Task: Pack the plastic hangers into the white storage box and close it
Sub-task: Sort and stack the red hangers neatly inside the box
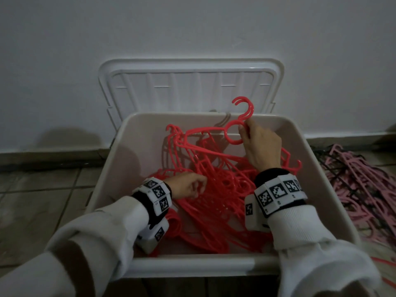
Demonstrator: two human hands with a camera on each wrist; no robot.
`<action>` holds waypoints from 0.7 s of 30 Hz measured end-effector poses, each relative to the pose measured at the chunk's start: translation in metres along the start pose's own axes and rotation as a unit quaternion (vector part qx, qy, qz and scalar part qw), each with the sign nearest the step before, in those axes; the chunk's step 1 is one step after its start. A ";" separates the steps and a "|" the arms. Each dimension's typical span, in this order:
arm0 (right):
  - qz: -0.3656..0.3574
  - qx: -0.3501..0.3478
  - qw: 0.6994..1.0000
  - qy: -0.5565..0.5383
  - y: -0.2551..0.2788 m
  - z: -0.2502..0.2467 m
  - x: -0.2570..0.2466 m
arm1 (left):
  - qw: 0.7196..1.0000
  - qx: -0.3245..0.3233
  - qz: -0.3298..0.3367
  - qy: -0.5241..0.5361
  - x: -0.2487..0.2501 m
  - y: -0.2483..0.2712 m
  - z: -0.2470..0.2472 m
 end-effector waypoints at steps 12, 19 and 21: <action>0.080 0.119 0.952 -0.269 0.001 -0.017 0.024 | 0.988 0.019 0.006 0.152 -0.005 0.006 -0.038; 0.054 0.087 0.958 -0.269 0.000 -0.013 0.016 | 0.990 -0.062 -0.015 0.126 -0.005 0.010 -0.018; 0.056 0.090 0.957 -0.271 0.000 -0.013 0.017 | 0.986 -0.115 -0.013 0.116 -0.002 0.012 -0.008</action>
Point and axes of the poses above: each hand's wrist, its own y-axis away from the middle knuckle, its own z-axis out of the palm, x = y × z, the point moved 9 cm from there along -y, towards the middle knuckle, and after that the axes turned 5 degrees about -x, right-handed, at the moved point
